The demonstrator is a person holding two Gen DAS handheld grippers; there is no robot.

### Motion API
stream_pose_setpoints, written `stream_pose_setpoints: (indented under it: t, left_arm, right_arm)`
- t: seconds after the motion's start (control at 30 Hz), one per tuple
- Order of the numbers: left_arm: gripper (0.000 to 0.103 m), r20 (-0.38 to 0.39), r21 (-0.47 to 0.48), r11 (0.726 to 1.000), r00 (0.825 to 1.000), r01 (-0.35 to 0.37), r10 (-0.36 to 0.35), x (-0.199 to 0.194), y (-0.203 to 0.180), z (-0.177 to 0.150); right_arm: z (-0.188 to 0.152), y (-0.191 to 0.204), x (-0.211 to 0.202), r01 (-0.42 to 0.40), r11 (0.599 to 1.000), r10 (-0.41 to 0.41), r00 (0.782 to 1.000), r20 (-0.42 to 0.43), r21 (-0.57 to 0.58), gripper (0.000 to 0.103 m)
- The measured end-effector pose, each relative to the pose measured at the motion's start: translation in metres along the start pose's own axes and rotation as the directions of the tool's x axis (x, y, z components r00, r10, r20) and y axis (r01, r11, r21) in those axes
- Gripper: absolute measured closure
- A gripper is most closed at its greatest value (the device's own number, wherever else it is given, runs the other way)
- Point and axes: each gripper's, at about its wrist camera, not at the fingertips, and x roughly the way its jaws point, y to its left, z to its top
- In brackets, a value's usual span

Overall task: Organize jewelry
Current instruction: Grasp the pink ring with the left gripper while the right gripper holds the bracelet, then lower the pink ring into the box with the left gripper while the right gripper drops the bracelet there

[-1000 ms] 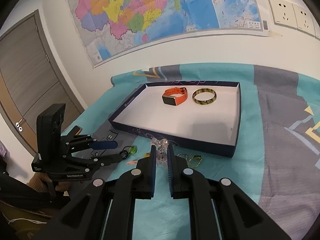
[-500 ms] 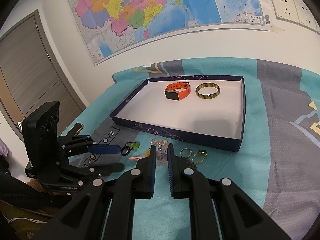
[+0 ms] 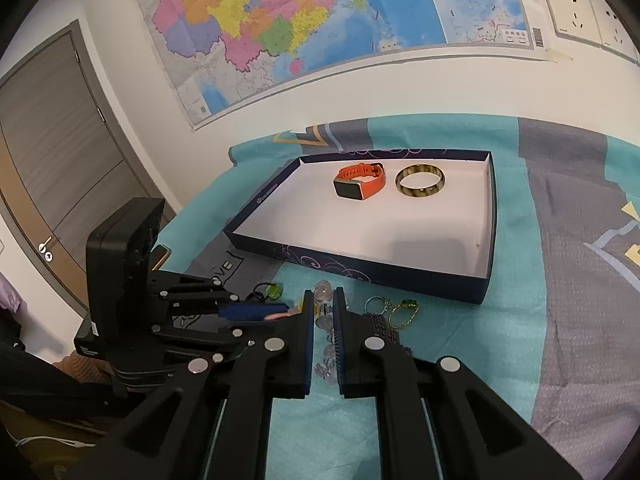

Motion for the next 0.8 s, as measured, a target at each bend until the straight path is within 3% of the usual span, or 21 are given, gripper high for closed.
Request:
stream_pose_setpoints:
  t: [0.13, 0.8]
  left_arm:
    - [0.099, 0.0, -0.005, 1.0, 1.0, -0.016, 0.016, 0.0, 0.0, 0.0]
    - [0.099, 0.098, -0.034, 0.999, 0.995, 0.017, -0.013, -0.043, 0.006, 0.004]
  right_arm:
    - [0.0, -0.001, -0.001, -0.002, 1.0, 0.002, 1.0, 0.005, 0.002, 0.095]
    - [0.018, 0.004, -0.011, 0.001, 1.0, 0.0, 0.999, 0.05, -0.018, 0.095]
